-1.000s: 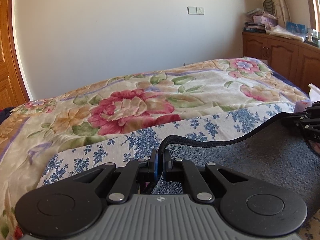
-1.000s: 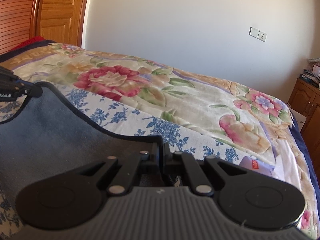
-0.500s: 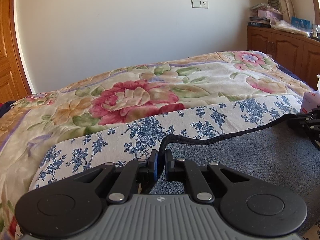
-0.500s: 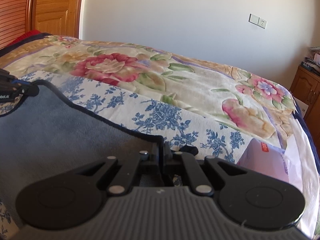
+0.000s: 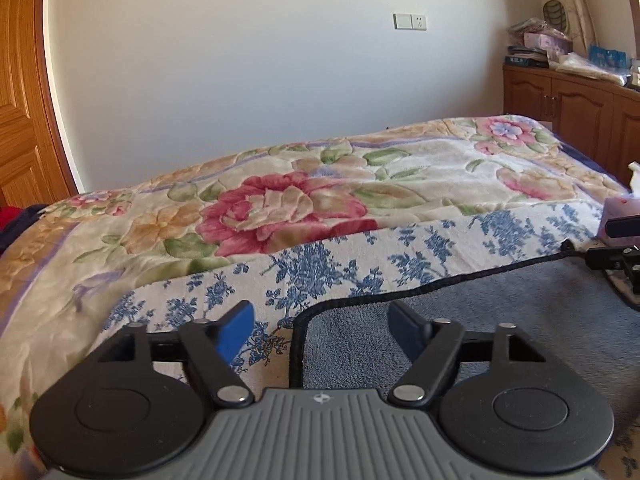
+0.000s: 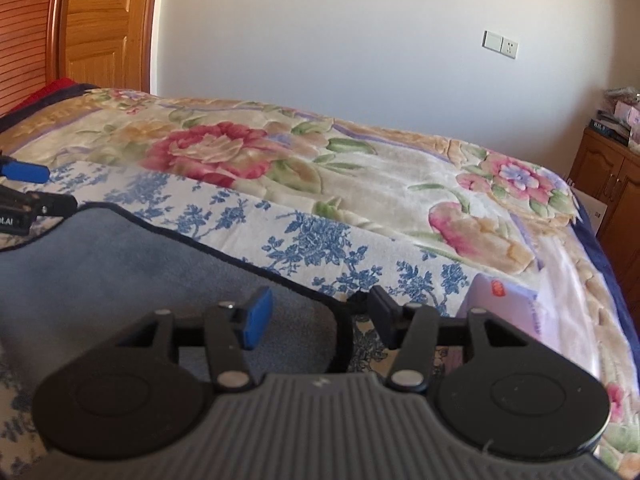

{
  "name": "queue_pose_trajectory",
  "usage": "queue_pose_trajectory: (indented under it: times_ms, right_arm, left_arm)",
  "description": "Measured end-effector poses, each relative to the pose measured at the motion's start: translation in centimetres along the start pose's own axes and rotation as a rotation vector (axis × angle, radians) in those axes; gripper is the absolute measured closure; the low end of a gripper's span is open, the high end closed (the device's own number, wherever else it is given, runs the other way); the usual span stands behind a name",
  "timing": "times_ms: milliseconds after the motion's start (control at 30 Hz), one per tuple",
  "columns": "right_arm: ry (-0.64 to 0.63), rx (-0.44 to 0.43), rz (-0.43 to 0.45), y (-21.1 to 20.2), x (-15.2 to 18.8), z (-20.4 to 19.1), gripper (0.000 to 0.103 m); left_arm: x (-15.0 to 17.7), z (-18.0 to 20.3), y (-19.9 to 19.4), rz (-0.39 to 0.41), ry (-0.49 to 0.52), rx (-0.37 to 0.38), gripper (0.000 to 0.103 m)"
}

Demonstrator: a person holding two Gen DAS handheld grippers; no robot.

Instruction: Fold towel

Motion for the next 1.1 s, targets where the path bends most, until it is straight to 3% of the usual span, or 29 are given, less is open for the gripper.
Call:
queue_pose_trajectory:
  times_ms: [267, 700, 1100]
  right_arm:
    - [0.021, -0.009, 0.046, -3.7, -2.7, -0.6, 0.036]
    - [0.061, -0.02, 0.091, -9.8, -4.8, -1.7, 0.034]
    - [0.061, -0.029, 0.145, -15.2, -6.5, -2.1, 0.033]
  left_arm:
    - [-3.1, -0.2, -4.4, 0.06, -0.009, -0.006, 0.004]
    - [-6.9, -0.2, -12.1, 0.119, -0.027, -0.01, 0.004]
    - [-8.0, 0.3, -18.0, 0.138, -0.035, -0.012, 0.004]
Point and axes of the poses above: each gripper's, at about its wrist camera, not at the fingertips, and y roughly the way its jaws point, z to its right, x to its underside, the point moved 4 cm from there along y, roughly the way its jaws point, and after that the axes turned 4 degrees about z, right-handed, at the moved point
